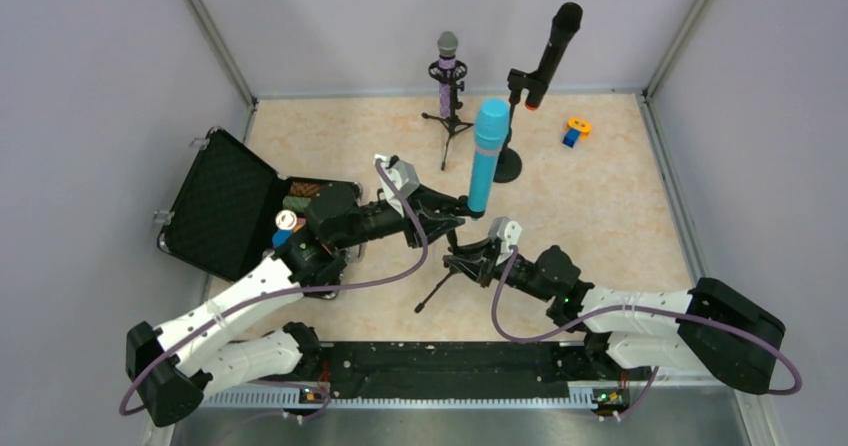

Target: Attach the microphones to the stand

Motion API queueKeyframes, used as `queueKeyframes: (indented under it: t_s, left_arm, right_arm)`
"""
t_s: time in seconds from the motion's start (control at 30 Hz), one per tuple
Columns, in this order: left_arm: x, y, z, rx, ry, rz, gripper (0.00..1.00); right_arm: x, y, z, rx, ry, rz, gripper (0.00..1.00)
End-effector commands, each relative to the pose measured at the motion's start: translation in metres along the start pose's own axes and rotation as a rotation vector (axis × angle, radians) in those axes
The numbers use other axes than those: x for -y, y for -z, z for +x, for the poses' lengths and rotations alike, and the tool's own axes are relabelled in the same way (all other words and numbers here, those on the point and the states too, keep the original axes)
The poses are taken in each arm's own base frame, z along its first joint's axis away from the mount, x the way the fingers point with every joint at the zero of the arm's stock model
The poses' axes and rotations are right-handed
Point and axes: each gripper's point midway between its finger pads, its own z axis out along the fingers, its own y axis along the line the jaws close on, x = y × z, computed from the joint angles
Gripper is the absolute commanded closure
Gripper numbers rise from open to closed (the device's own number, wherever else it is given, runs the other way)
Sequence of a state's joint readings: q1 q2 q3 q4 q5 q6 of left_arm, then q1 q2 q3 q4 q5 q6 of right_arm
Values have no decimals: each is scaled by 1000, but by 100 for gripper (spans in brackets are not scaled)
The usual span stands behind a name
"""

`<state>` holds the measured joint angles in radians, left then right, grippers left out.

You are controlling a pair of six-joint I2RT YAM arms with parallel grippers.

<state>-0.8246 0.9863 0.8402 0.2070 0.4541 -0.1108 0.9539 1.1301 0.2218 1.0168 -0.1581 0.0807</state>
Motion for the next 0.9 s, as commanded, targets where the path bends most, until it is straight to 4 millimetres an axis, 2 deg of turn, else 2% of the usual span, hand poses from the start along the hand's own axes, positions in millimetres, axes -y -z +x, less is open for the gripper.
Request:
queueKeyframes:
  t_s: [0.0, 0.17, 0.33, 0.53, 0.73, 0.87]
  left_arm:
    - [20, 43, -131, 411, -176, -1, 100]
    - [4, 56, -154, 479, -170, -123, 100]
    - [-8, 59, -176, 536, -159, -200, 100]
    - [-12, 62, -200, 543, -219, -241, 100]
    - [-6, 63, -211, 509, -250, -210, 100]
    - [-8, 71, -213, 518, -253, -229, 100]
  right_arm:
    - [33, 22, 54, -178, -94, 200, 100]
    - [42, 27, 64, -212, -117, 261, 100]
    - [47, 31, 72, -232, -128, 302, 100]
    - [46, 38, 83, -256, -138, 305, 100]
    - [45, 42, 93, -285, -149, 305, 100]
    - [46, 45, 98, -301, -154, 316, 100]
